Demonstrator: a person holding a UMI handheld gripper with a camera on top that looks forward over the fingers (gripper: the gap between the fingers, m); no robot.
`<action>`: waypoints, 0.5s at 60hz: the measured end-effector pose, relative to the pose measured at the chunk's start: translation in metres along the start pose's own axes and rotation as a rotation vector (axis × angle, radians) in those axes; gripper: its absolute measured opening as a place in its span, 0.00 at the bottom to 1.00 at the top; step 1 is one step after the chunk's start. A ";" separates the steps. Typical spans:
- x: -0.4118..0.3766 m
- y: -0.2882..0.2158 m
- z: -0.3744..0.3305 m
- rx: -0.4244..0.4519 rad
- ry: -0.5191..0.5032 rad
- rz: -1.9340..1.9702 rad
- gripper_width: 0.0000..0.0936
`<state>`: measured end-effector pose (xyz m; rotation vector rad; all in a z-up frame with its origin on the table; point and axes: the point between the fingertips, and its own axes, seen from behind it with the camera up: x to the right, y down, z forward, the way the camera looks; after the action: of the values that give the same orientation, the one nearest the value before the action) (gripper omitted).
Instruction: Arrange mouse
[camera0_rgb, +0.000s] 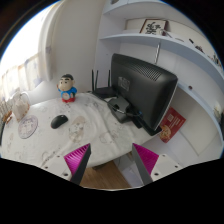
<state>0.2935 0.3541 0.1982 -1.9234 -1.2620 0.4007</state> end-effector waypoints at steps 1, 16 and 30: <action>0.001 -0.001 0.000 0.004 0.005 -0.007 0.92; -0.034 0.004 0.017 0.020 -0.056 -0.058 0.92; -0.138 0.009 0.025 0.038 -0.223 -0.156 0.92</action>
<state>0.2200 0.2424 0.1546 -1.7702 -1.5258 0.5659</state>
